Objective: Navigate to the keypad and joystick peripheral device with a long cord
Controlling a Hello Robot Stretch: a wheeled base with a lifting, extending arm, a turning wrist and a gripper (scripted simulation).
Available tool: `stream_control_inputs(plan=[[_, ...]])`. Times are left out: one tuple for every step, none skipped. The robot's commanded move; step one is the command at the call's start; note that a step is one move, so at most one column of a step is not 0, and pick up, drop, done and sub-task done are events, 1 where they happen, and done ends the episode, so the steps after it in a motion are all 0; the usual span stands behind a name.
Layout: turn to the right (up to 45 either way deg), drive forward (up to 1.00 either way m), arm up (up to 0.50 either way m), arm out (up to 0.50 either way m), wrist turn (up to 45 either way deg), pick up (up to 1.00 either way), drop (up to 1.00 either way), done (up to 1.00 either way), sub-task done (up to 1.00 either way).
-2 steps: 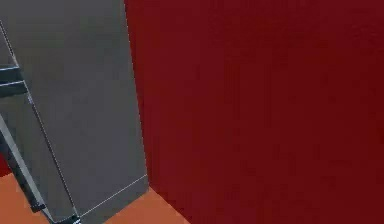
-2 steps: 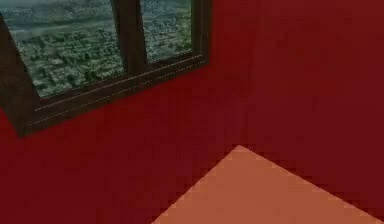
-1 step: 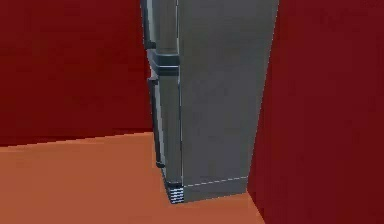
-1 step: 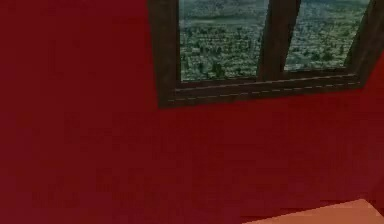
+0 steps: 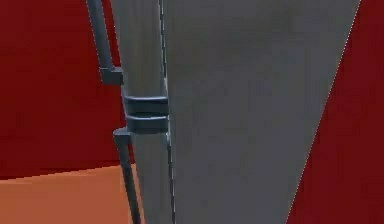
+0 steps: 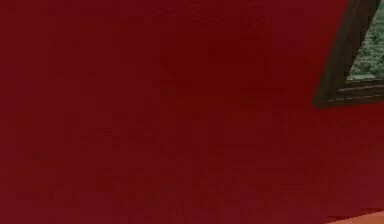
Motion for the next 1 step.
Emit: stream_control_inputs(plan=[[-45.0,0.0,0.0,0.0,0.0,0.0,0.0,0.0,0.0]])
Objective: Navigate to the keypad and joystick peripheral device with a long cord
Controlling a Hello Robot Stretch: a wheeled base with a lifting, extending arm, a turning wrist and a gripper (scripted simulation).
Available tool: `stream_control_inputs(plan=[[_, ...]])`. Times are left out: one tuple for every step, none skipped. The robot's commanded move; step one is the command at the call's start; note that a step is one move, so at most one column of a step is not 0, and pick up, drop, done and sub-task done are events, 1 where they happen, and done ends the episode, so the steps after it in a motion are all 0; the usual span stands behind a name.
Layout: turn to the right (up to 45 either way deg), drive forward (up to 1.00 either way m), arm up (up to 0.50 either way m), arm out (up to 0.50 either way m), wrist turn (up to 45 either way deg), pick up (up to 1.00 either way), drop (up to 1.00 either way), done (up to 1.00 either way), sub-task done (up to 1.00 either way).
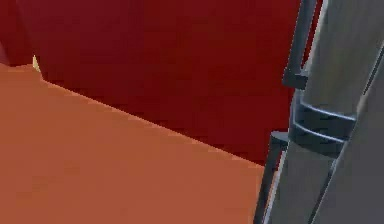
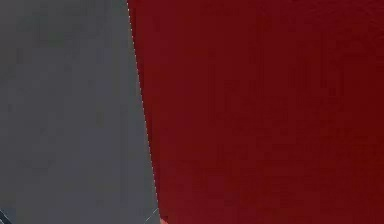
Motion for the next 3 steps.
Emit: stream_control_inputs(plan=[[-45.0,0.0,0.0,0.0,0.0,0.0,0.0,0.0,0.0],[-6.0,0.0,0.0,0.0,0.0,0.0,0.0,0.0,0.0],[0.0,1.0,0.0,0.0,0.0,0.0,0.0,0.0,0.0]])
